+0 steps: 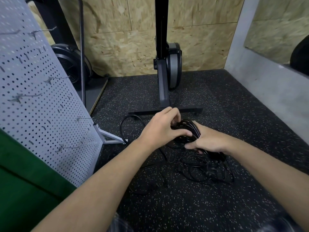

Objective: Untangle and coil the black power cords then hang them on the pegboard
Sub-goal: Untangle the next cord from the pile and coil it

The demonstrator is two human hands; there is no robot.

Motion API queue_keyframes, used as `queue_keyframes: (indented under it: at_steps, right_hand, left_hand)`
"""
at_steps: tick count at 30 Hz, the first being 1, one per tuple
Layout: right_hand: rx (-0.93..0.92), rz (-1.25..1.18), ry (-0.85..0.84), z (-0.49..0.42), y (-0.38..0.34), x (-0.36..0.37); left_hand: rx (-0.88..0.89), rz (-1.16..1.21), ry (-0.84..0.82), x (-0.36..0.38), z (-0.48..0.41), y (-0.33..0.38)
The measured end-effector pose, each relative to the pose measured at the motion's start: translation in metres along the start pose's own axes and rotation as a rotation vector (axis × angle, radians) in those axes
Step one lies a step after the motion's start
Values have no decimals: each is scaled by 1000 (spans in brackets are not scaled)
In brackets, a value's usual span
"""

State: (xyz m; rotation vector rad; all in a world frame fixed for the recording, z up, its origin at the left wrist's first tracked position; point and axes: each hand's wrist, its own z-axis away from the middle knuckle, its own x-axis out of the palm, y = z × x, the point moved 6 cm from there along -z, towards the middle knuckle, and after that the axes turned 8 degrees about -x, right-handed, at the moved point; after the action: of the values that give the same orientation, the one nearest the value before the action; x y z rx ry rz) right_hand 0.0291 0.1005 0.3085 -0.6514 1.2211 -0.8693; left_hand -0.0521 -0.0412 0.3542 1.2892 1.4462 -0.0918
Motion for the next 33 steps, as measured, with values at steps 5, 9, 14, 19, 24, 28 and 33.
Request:
queue_keyframes:
  at_steps: [5,9,14,19,24,28,33]
  right_hand:
    - [-35,-2,-174,10,-7,1]
    - [-30,-30,-251,19,-4,-5]
    - [-20,-95,-157,22,0,-19]
    - [10,-137,-84,18,6,-19]
    - [15,-215,82,10,7,-16]
    - [38,-215,154,9,12,-17]
    - [-79,-223,2,17,-11,0]
  left_hand:
    - [-165,55,-240,-2,0,-22]
    - [-171,16,-373,0,-2,-23]
    - [-255,-79,-549,0,3,-34]
    - [-447,15,-649,11,17,-40]
    - [-541,198,-304,1,15,-44]
    - [-514,353,-22,-11,10,-47]
    - [-439,327,79,-9,9,-34]
